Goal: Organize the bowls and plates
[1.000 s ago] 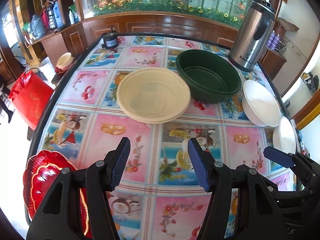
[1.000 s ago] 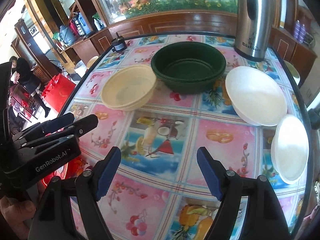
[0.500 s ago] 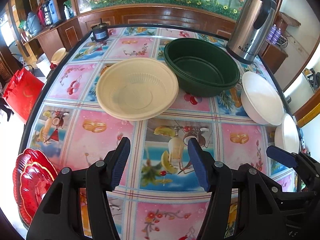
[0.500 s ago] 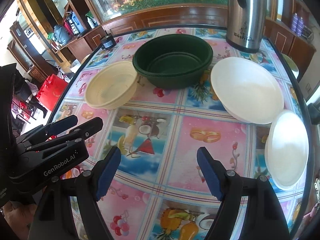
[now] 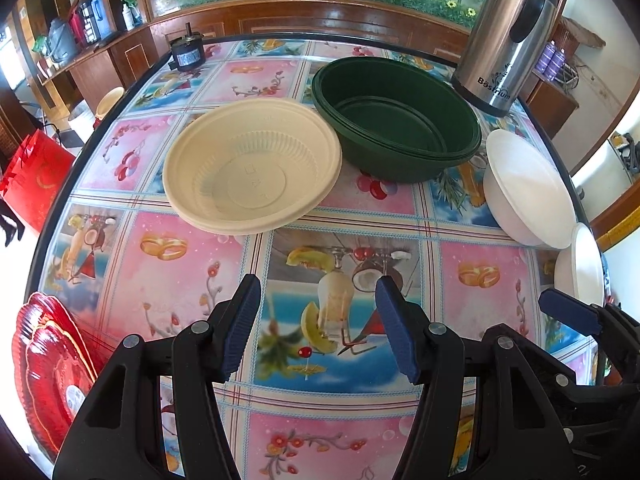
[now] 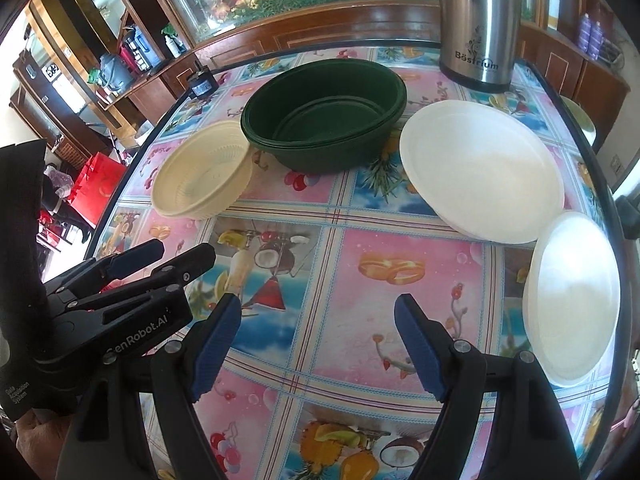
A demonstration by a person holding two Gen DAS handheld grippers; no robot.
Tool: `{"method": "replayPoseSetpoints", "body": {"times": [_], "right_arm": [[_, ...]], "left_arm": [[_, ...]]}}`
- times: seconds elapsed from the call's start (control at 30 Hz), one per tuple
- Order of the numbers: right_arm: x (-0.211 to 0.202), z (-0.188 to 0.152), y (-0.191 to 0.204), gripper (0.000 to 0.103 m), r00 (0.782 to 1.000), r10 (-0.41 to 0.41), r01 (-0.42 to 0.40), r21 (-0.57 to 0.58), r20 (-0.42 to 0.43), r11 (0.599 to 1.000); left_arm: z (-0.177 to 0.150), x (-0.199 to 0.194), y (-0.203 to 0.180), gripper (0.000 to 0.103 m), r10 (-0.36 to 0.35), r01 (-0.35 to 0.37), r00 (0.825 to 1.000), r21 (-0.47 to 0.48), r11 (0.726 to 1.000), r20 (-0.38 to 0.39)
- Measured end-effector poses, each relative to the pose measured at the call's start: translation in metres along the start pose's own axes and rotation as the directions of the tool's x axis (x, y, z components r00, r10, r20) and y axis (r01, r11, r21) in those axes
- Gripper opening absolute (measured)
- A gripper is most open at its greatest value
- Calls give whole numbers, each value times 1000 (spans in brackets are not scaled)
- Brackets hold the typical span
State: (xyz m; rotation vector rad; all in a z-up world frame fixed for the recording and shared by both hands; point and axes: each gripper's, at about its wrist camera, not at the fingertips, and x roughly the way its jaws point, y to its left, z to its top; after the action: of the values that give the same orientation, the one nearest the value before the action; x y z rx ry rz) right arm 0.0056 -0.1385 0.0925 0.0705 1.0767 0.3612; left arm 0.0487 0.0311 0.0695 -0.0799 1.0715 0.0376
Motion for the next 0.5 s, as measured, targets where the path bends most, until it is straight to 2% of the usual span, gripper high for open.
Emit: {"method": "replayPoseSetpoints", "body": {"times": [0.5], "right_arm": [[3, 13, -6, 79, 1000, -8, 8, -16, 6, 1000]], "left_arm": [[14, 10, -1, 60, 9, -9, 1000, -8, 1000, 2]]}}
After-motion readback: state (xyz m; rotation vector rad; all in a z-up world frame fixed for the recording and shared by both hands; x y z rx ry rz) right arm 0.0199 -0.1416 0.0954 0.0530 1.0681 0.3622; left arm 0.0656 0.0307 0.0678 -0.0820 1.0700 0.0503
